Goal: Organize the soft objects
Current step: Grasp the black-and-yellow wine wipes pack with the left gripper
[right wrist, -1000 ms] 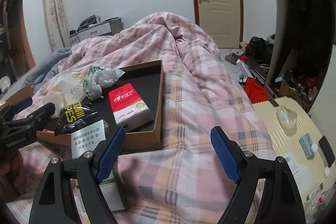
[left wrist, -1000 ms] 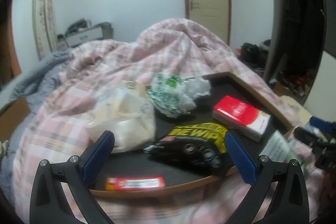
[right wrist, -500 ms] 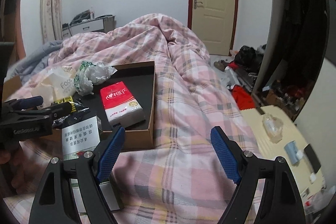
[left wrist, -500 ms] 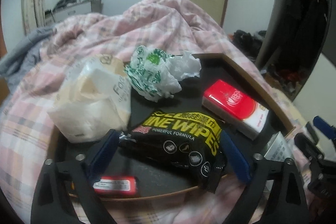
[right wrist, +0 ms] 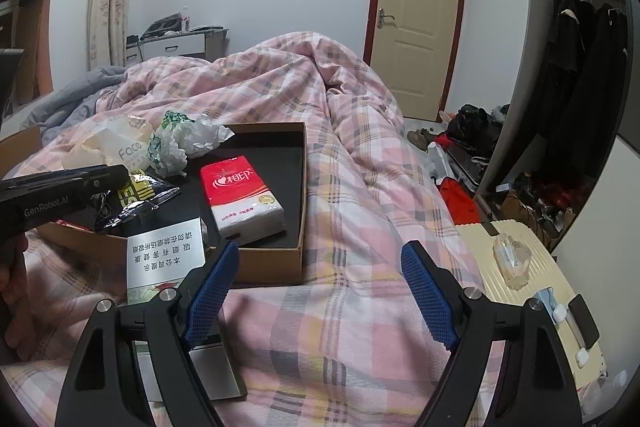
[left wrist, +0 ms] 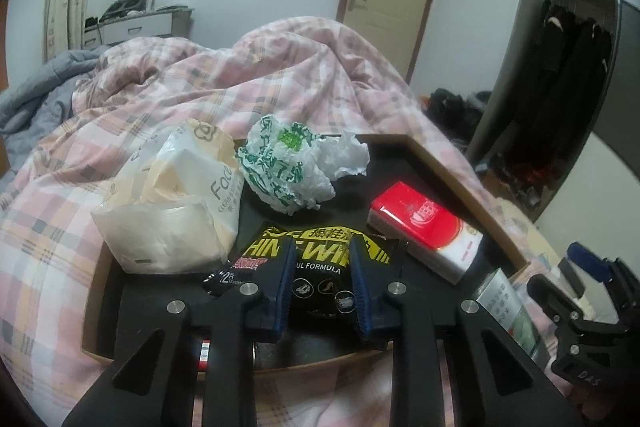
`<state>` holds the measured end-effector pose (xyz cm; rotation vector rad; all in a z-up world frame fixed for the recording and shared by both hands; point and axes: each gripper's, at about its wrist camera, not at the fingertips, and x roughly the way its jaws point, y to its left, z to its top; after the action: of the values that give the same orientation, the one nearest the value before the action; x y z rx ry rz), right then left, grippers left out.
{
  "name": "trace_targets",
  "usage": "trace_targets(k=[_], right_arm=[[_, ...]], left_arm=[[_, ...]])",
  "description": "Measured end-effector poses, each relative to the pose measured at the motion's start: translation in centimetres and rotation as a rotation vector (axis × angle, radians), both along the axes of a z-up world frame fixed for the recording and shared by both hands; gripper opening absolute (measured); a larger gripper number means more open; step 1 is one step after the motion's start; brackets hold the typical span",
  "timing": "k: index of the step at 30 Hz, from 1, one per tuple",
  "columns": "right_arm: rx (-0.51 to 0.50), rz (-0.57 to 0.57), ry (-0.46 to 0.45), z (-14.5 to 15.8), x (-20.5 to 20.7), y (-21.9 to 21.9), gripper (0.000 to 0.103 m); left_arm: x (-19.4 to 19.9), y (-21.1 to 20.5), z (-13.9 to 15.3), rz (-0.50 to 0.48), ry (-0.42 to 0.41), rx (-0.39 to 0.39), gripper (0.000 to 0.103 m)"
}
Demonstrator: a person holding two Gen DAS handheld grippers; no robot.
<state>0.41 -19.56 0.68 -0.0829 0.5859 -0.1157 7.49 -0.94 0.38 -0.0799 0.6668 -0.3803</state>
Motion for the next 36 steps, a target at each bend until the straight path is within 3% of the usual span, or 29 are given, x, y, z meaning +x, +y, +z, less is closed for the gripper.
trace_targets(k=[4,8,9,12,13,18,21,24,30,36], right_arm=[[0.0,0.001,0.0,0.0,0.0,0.1,0.082],[0.002,0.003,-0.001,0.0,0.0,0.1,0.082],[0.003,0.004,-0.001,0.0,0.0,0.1,0.082],[0.002,0.003,-0.001,0.0,0.0,0.1,0.082],[0.002,0.004,-0.001,0.0,0.0,0.1,0.082],[0.01,0.007,0.005,-0.1,0.0,0.0,0.082],[0.013,0.009,0.007,-0.1,0.0,0.0,0.082],[0.012,0.008,0.007,-0.1,0.0,0.0,0.082],[0.018,0.014,0.013,-0.3,0.2,0.0,0.082],[0.017,0.013,0.012,-0.3,0.2,0.0,0.082]], left_arm=[[-0.3,1.3,0.7,-0.023,-0.029,-0.116,0.023],[-0.5,1.0,1.4,-0.001,-0.062,-0.095,0.026],[-0.4,0.7,1.3,-0.004,-0.056,-0.083,0.034],[-0.3,0.1,0.8,0.001,-0.051,-0.045,0.074],[-0.4,0.1,0.9,0.009,-0.063,-0.044,0.077],[0.5,0.1,0.4,-0.006,-0.026,-0.075,0.077],[1.5,-0.9,-1.0,-0.011,0.038,-0.02,0.077],[1.6,-1.7,-1.6,-0.004,0.037,0.041,0.077],[2.0,-1.8,-2.4,-0.003,0.059,0.068,0.075],[1.6,-1.8,-2.3,0.0,0.044,0.071,0.061]])
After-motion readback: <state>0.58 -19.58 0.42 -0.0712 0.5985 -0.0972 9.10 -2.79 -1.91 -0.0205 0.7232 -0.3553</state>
